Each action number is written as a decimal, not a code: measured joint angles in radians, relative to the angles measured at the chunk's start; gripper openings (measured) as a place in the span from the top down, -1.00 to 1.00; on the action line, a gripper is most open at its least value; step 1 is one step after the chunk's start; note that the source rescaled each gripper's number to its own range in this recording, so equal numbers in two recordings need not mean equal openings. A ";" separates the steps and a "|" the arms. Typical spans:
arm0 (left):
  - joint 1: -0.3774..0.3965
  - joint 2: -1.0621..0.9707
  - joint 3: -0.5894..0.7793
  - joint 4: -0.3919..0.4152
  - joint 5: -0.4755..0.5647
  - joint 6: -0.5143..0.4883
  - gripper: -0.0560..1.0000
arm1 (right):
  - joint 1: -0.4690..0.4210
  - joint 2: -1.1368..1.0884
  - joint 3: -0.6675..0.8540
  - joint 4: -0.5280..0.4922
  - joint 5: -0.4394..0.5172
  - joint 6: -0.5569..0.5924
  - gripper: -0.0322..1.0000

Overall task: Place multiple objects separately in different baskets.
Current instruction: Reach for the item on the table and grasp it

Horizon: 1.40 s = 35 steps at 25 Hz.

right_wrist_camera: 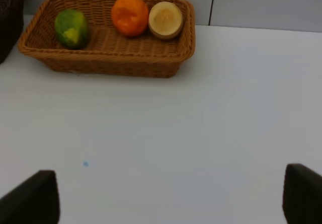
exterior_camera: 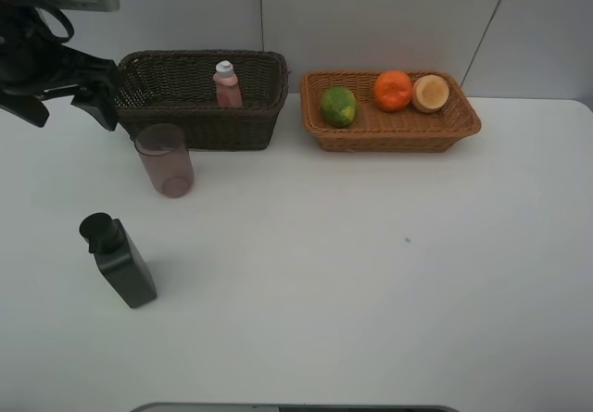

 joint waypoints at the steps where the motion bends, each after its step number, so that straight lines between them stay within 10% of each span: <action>1: -0.014 0.025 -0.010 0.000 -0.005 -0.002 -1.00 | 0.000 0.000 0.000 0.000 0.000 0.000 -0.78; 35: -0.048 0.279 -0.026 0.057 -0.312 -0.170 -1.00 | 0.000 0.000 0.000 0.000 0.000 0.000 -0.78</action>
